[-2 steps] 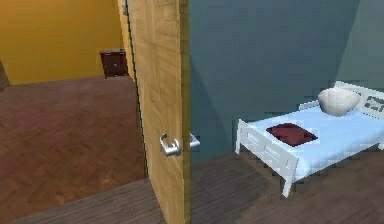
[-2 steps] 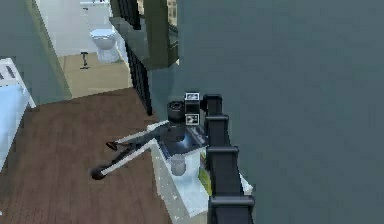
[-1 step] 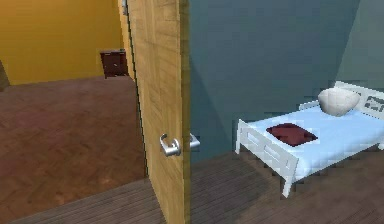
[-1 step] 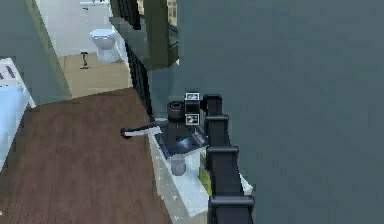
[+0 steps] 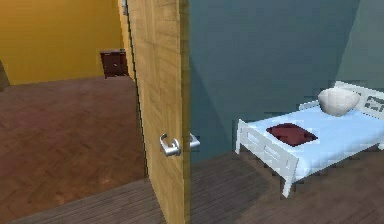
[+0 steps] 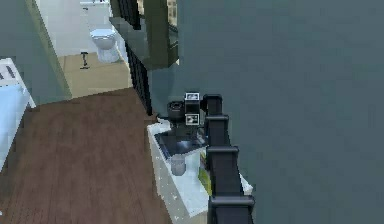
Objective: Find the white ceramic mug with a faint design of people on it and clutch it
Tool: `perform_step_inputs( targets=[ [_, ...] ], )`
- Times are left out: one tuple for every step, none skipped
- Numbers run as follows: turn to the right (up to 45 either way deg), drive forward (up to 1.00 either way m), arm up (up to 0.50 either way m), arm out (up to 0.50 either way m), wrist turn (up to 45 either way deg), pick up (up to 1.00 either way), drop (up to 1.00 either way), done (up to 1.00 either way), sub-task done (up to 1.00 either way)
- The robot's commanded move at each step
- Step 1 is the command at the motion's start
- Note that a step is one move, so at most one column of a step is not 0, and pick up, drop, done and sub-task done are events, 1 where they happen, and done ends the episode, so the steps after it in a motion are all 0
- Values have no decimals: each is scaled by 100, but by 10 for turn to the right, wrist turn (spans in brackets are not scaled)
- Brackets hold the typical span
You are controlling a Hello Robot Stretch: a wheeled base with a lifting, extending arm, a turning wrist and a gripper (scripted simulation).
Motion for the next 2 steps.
perform_step_inputs(
  targets=[
    [0, 0, -30, 0, 0, 0, 0, 0, 0],
    [0, 0, 0, 0, 0, 100, 0, 0, 0]
  ],
)
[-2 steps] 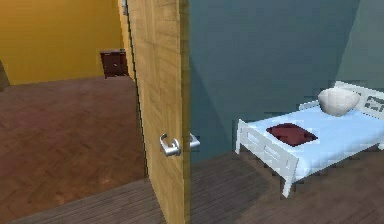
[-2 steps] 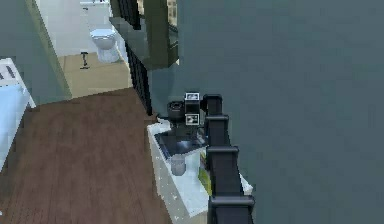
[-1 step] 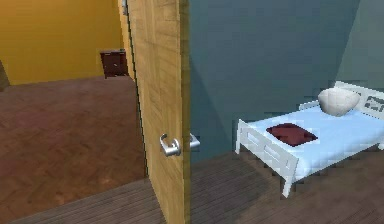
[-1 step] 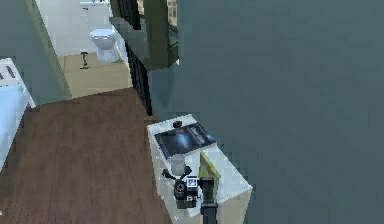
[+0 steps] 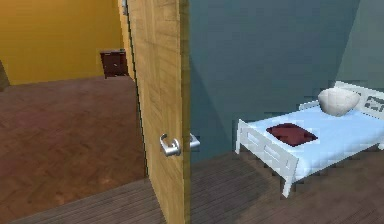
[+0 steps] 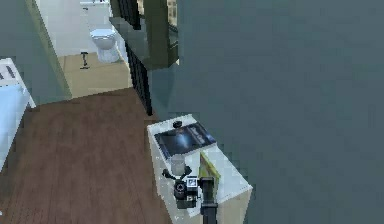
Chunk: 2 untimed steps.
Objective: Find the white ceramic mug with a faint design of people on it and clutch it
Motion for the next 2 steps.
perform_step_inputs(
  targets=[
    [0, 0, 10, 0, 0, 0, 0, 0, 0],
    [0, 0, 0, 0, 0, 0, 0, 100, 0]
  ],
)
